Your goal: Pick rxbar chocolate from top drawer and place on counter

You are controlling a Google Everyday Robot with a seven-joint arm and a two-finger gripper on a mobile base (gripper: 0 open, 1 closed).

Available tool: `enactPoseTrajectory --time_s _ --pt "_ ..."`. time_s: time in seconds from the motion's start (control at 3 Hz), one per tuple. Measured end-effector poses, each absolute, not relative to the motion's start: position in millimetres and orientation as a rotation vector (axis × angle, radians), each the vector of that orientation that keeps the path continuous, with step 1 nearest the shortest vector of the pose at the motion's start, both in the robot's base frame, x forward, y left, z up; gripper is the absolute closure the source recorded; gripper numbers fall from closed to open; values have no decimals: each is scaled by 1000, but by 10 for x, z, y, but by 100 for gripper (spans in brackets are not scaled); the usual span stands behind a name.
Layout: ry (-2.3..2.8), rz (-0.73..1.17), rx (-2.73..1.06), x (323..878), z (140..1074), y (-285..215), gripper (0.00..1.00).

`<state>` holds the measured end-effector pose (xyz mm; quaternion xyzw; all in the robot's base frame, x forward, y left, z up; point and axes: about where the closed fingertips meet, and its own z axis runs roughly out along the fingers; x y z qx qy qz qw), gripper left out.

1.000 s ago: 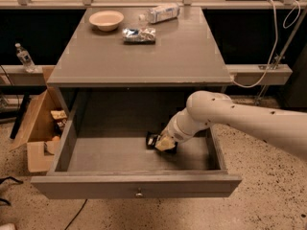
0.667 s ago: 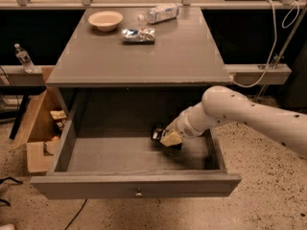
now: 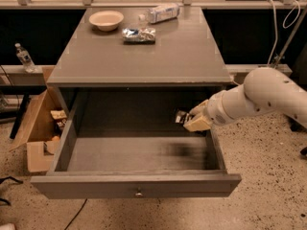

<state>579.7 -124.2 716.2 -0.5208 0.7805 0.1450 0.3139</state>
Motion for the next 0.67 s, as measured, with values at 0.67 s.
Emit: enactPoseTrajectory --time_s 0.67 --pt "2037 177 -1398 5933 8028 -1798 100"
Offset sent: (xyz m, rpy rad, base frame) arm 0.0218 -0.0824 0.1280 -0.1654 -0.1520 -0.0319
